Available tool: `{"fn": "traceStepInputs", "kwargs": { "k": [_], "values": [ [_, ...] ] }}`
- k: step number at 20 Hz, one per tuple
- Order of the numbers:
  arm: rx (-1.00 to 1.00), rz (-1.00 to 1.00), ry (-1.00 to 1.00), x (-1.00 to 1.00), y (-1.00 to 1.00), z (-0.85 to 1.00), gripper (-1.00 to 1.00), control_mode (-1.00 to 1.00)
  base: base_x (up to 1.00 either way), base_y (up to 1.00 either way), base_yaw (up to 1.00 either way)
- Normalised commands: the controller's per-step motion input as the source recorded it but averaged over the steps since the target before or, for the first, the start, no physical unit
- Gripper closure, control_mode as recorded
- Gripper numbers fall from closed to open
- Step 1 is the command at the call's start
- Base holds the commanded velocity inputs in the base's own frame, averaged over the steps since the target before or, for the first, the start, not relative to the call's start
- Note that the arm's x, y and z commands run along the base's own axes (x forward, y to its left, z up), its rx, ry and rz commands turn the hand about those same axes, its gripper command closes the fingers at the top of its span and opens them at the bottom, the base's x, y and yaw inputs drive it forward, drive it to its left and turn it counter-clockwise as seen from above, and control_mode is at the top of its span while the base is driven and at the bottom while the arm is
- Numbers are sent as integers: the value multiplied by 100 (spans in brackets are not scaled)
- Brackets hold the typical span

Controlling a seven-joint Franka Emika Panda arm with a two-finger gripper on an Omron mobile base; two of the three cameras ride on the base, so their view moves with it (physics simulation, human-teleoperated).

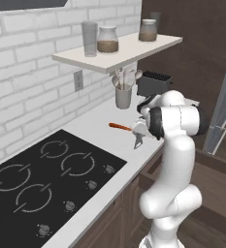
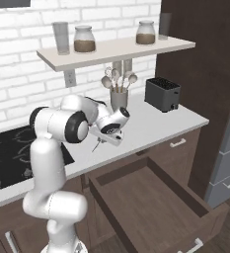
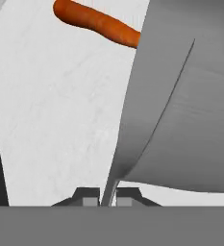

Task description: Pick the measuring cup from the drawer and place it on the counter.

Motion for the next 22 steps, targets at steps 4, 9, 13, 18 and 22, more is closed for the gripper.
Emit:
{"fn": "traceStepInputs", "kwargs": {
  "k": [4,9,13,18,22],
  "values": [
    [0,0,4,48,1,-54,100,-100,0,0,0],
    [0,-3,2,41,12,-19,-100,-100,0,0,0],
    [0,0,1,-5,0,3,-100,-100,0,0,0],
    [1,-2,0,-39,-24,35,-100,-100,0,0,0],
    [1,-3,-4,-59,-32,68,-100,-100,0,0,0]
  ]
}}
